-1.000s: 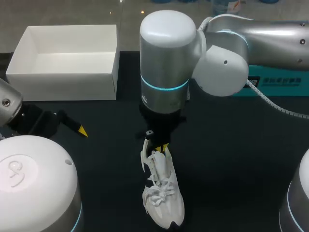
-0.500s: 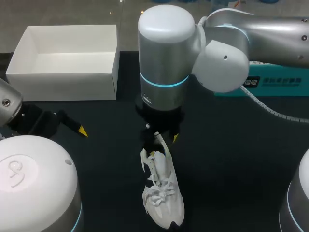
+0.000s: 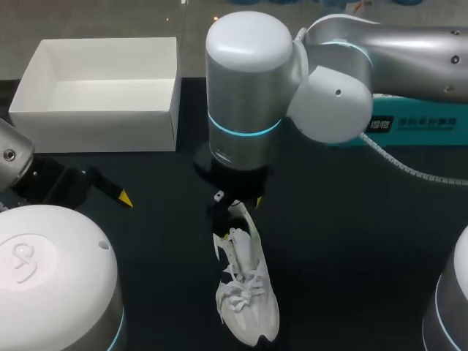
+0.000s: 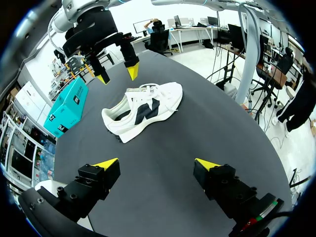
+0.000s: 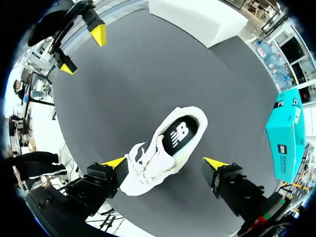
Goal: Take the shoe out of the shoebox, open the shoe tongue, remove and reinsert the insole, then place the shoe into the shoebox
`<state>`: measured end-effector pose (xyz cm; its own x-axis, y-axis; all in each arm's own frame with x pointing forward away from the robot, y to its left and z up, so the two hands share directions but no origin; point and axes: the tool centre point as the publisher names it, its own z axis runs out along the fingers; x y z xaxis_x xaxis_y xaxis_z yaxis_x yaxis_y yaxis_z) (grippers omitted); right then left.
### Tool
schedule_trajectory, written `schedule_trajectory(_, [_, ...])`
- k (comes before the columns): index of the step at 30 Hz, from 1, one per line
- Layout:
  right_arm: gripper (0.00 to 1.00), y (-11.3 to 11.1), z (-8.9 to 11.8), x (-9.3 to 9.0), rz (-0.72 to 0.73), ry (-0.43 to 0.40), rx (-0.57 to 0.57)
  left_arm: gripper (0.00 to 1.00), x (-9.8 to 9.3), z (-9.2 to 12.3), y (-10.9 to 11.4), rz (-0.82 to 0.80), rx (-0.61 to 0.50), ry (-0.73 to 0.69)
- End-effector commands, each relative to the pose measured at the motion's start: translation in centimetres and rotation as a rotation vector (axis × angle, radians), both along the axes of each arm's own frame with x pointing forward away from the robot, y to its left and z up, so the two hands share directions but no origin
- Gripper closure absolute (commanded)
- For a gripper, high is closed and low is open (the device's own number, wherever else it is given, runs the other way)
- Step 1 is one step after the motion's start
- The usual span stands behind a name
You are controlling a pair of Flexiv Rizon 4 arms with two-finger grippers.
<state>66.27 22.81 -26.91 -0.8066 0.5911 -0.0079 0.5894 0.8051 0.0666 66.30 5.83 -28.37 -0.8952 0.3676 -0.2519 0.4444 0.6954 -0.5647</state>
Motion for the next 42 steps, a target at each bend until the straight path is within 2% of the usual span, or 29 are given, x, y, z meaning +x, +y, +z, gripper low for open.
schedule_trajectory(1, [0.00,-0.1,-0.7,-0.2,0.477,-0.029,0.147,0.00,0.0,0.0,-0.1,0.000,0.004,0.000])
schedule_trajectory(4, [0.00,-0.2,-0.1,-0.6,0.589,-0.045,0.189,0.00,0.0,0.0,-0.1,0.000,0.004,0.000])
schedule_trajectory(23, [0.00,-0.2,-0.1,-0.6,0.589,-0.045,0.189,0.00,0.0,0.0,-0.1,0.000,0.004,0.000])
schedule_trajectory(31, [0.00,-1.2,-0.3,2.1,0.616,-0.024,0.110,0.00,0.0,0.0,-0.1,0.000,0.004,0.000])
schedule_trajectory(38, [0.00,-1.3,-1.4,5.0,0.654,-0.001,0.087,0.00,0.0,0.0,-0.1,0.000,0.004,0.000])
schedule_trajectory(42, [0.00,-1.3,-2.0,6.0,0.657,-0.006,0.092,0.00,0.0,0.0,-0.1,0.000,0.004,0.000])
